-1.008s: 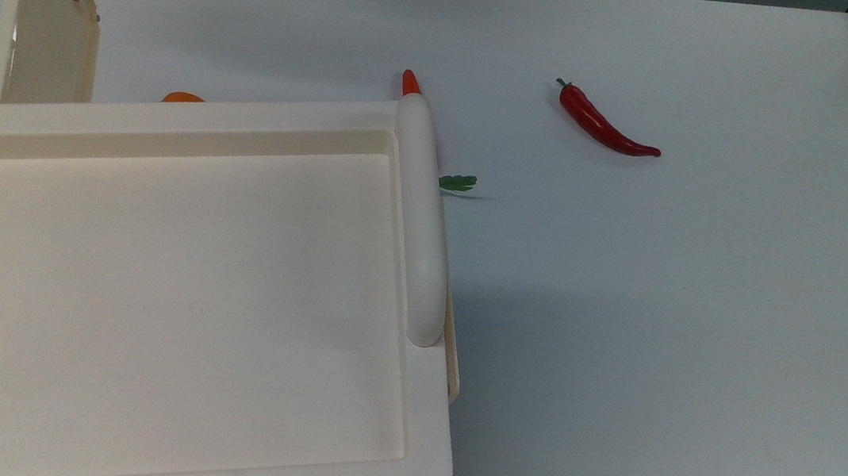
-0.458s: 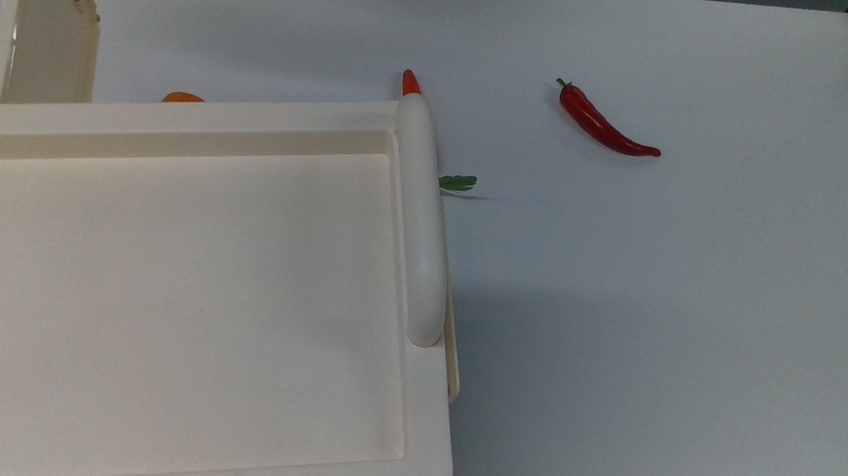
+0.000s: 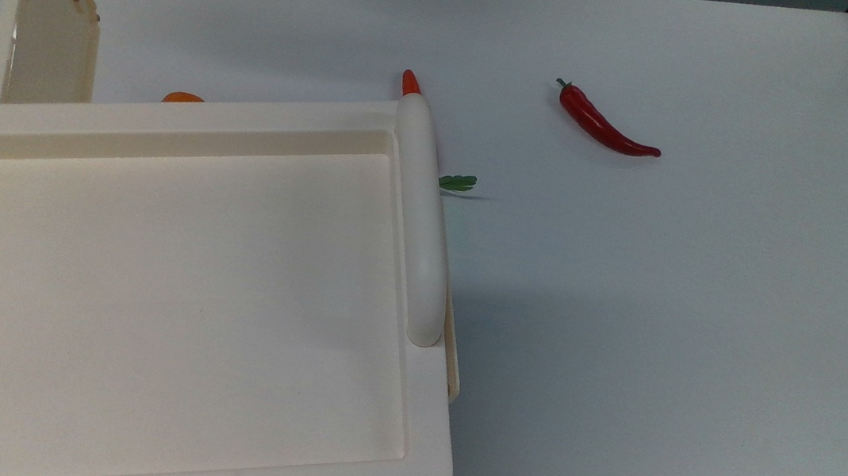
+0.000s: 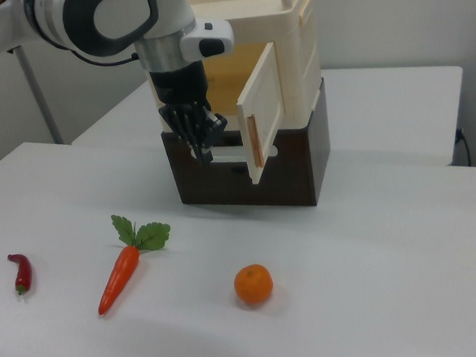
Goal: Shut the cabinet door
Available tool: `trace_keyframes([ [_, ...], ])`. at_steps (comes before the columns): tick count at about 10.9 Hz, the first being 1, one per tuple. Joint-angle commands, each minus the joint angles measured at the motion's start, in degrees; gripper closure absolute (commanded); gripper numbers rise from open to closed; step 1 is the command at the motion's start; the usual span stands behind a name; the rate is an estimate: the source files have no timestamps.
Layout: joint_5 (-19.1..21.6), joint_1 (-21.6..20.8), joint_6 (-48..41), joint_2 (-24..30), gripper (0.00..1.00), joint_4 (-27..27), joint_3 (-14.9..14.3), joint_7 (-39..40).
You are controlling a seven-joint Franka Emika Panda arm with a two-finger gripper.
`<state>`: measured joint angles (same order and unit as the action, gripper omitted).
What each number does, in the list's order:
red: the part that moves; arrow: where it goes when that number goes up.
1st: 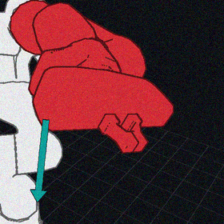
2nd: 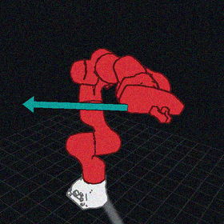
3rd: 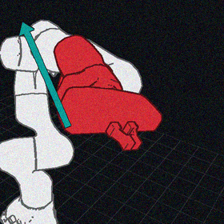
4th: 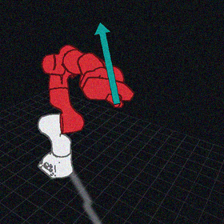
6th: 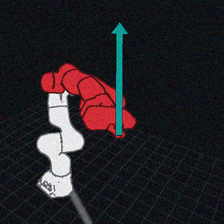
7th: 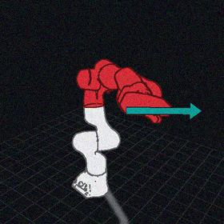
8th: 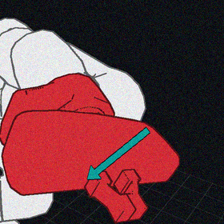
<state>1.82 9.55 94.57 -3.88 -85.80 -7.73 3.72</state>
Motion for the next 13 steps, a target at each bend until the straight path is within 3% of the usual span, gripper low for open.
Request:
trace_keyframes([
  [1, 0.2, 0.1, -1.3, 1.4, 0.95, -0.7, -0.6, 4.6],
  [6, 0.0, 1.6, -0.5, 1.2, 0.95, 0.5, -2.3, 23.7],
  [9, 0.6, 1.6, 0.6, 0.4, 0.95, 1.2, -6.1, 33.4],
  [13, 0.8, 1.6, 8.9, -1.3, 0.95, 0.9, -6.5, 36.7],
])
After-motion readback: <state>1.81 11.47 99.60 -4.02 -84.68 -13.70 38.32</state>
